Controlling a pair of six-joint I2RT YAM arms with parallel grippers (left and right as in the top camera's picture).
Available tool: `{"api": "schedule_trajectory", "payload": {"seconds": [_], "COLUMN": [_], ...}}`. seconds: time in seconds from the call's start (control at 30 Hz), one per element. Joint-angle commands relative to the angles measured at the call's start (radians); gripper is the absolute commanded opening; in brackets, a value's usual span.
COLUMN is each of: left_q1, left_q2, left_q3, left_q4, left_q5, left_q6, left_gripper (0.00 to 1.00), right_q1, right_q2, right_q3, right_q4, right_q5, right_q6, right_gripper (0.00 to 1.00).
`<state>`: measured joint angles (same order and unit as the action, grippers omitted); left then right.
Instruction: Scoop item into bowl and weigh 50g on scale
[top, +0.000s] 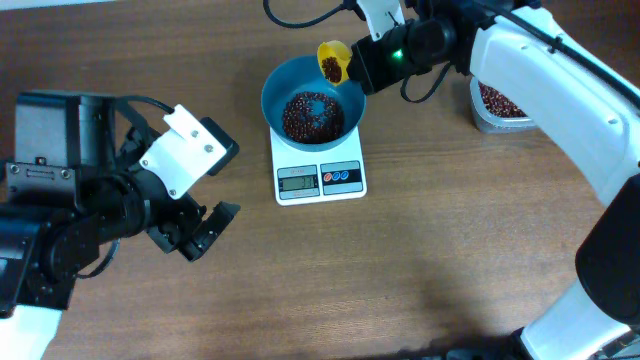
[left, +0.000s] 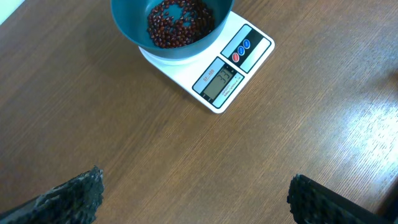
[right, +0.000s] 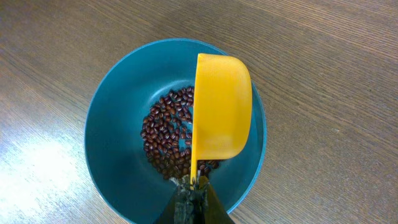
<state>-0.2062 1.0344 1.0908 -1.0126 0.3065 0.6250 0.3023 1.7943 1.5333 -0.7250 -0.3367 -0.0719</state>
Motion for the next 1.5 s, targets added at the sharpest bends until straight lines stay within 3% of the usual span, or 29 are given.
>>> {"api": "schedule_trajectory", "payload": {"seconds": [0.0,0.27,1.47], "left_q1": [0.005,0.005,0.005], "left_q2": [0.000,0.000,0.000], "left_q3": [0.019,0.019,0.019], "left_q4": [0.000,0.000,0.000], "left_q5": [0.001,0.001,0.001], "left_q6": [0.012,0.012,0.012], "left_gripper": [0.99,0.99,0.99], "right_q1": [0.007,0.072,0.117], "right_q2": [-0.029,-0.029,-0.028], "right_q3": [0.016,0.018,0.017], "right_q4": [0.005,0.000,-0.022], "right_q5": [0.010,0.087,0.194], "right_q6": [-0.007,-0.053,-0.131], "right_gripper": [0.04,0.04,0.04]}}
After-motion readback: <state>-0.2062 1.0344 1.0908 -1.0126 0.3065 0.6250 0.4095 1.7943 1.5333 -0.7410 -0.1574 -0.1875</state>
